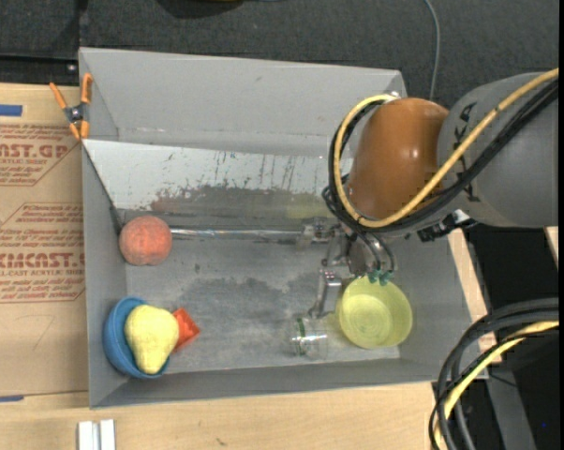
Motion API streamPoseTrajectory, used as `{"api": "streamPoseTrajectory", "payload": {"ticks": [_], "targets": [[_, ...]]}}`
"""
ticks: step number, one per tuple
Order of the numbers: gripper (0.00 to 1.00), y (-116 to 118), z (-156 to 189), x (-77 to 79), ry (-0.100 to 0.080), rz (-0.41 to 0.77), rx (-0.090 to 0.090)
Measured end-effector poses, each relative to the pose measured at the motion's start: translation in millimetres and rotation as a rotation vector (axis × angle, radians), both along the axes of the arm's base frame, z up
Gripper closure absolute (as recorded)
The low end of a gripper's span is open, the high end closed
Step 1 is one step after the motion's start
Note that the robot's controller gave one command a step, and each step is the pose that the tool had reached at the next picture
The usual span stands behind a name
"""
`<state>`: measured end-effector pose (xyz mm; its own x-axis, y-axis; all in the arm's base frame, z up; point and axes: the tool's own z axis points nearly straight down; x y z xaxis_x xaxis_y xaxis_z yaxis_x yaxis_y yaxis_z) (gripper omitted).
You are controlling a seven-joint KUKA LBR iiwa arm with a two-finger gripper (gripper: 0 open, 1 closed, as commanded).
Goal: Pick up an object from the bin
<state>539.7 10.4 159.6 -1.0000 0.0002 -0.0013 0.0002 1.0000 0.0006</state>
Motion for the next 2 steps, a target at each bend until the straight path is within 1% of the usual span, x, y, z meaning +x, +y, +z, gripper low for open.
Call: {"api": "streamPoseTrajectory", "payload": {"ticks": [1, 2], "targets": [[0.00, -103.2, -89.8, -49.1, -0.004, 0.147, 0.000], [0.00, -94.8, -21.5, -16.9, -0.001, 0.243, 0.001]]}}
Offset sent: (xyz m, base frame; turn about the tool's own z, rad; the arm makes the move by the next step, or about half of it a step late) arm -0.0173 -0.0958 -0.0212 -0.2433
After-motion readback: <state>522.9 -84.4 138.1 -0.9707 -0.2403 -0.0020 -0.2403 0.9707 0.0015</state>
